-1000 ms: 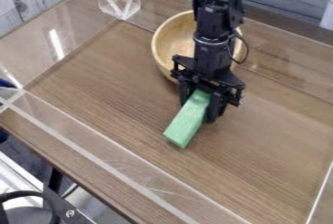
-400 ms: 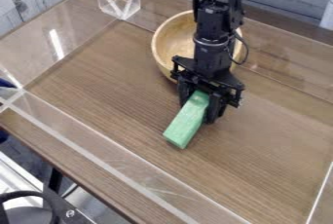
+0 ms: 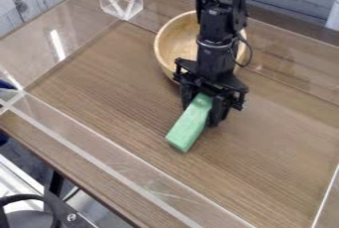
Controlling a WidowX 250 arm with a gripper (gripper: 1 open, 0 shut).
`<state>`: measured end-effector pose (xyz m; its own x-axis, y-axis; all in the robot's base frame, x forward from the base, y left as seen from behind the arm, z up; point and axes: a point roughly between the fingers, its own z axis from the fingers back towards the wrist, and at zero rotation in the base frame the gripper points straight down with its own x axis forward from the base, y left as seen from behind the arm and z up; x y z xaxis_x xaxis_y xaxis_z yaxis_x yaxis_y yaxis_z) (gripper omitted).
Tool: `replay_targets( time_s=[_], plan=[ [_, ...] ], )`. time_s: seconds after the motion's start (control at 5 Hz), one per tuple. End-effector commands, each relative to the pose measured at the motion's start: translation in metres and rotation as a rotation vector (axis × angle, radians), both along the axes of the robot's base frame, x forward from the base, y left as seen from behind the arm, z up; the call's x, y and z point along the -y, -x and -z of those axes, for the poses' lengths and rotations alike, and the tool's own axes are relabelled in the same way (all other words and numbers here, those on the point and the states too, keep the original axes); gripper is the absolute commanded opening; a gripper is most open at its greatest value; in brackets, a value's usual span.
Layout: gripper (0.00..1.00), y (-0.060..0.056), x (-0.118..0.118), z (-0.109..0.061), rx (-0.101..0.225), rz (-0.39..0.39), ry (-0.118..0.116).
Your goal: Remove the green block from inside the brown bowl and put it on the table
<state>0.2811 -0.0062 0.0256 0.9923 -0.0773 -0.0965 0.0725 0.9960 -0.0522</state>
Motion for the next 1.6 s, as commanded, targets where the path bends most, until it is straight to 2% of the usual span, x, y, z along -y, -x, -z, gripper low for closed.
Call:
replay_targets(
  time_s=[0.0, 0.8, 1.4],
  plan=[
    [0.0, -0.013, -0.004, -0.013, 0.058, -0.007, -0.003],
    [0.0, -0.014, -0.006, -0.012, 0.053, -0.014, -0.005],
    [0.0, -0.025, 0.002, -0.029, 0.092, 0.004, 0.014]
  ],
)
